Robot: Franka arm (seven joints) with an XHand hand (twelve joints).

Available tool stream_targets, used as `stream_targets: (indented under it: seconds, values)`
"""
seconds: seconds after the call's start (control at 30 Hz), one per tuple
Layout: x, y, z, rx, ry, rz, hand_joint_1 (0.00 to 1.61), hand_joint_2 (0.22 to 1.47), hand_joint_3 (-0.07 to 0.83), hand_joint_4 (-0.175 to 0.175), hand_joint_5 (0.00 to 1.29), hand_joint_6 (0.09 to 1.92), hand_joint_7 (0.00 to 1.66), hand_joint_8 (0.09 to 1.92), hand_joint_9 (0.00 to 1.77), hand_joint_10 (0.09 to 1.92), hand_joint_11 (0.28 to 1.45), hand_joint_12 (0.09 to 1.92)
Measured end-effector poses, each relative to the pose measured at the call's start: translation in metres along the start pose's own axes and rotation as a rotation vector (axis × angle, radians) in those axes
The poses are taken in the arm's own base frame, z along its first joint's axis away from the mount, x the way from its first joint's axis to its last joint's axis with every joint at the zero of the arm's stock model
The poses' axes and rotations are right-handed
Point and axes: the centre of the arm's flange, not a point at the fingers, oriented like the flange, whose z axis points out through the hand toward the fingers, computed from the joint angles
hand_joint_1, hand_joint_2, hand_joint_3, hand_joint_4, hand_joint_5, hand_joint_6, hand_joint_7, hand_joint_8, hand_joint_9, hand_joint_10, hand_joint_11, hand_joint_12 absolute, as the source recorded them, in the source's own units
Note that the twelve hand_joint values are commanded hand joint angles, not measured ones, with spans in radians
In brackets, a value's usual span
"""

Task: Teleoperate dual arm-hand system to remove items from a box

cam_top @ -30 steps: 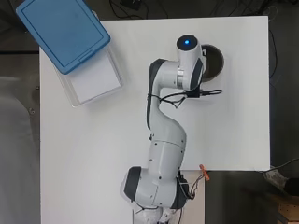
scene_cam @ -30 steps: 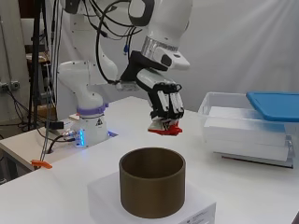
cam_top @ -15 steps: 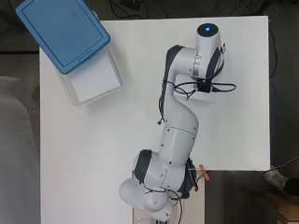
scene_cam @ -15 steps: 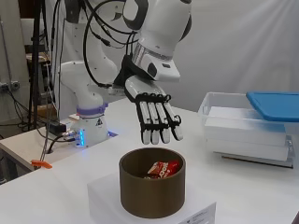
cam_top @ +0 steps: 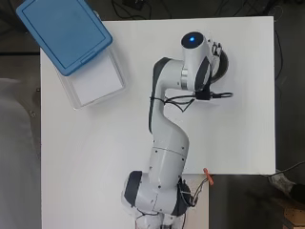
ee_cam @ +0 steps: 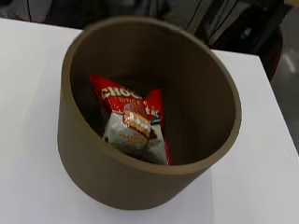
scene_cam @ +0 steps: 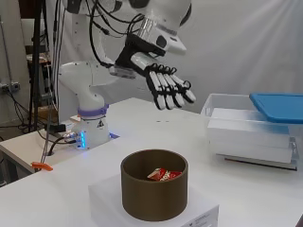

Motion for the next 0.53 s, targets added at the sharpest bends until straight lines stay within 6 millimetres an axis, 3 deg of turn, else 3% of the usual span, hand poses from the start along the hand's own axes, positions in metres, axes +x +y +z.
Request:
stream_targets:
  seconds: [0.03, 0.2, 0.27, 0.37, 0.43, 0.53]
  values:
    - [-0.007, -0.01, -0.018, -0.033, 0.023, 0.0, 0.0, 0.74, 0.017, -0.015, 0.01, 0.09, 0.22, 0.09, 0.37, 0.09, 0.45, 0.09]
    - [-0.018, -0.06, -0.052, -0.093, 0.067, -0.043, 0.0, 0.77, 0.018, -0.013, 0.03, 0.09, 0.23, 0.09, 0.39, 0.09, 0.48, 0.09]
    - [-0.032, -0.102, -0.081, -0.157, 0.1, -0.057, 0.0, 0.77, 0.018, -0.011, 0.05, 0.09, 0.23, 0.09, 0.39, 0.09, 0.48, 0.09]
    - [-0.052, -0.165, -0.107, -0.227, 0.143, -0.088, 0.0, 0.78, 0.016, -0.014, 0.06, 0.09, 0.22, 0.09, 0.39, 0.09, 0.48, 0.09]
    - [-0.062, -0.201, -0.118, -0.258, 0.179, -0.116, 0.0, 0.78, 0.014, -0.013, 0.07, 0.09, 0.22, 0.09, 0.39, 0.09, 0.48, 0.09]
    - [-0.067, -0.235, -0.123, -0.296, 0.216, -0.155, 0.0, 0.79, 0.014, -0.005, 0.08, 0.09, 0.22, 0.09, 0.4, 0.09, 0.48, 0.09]
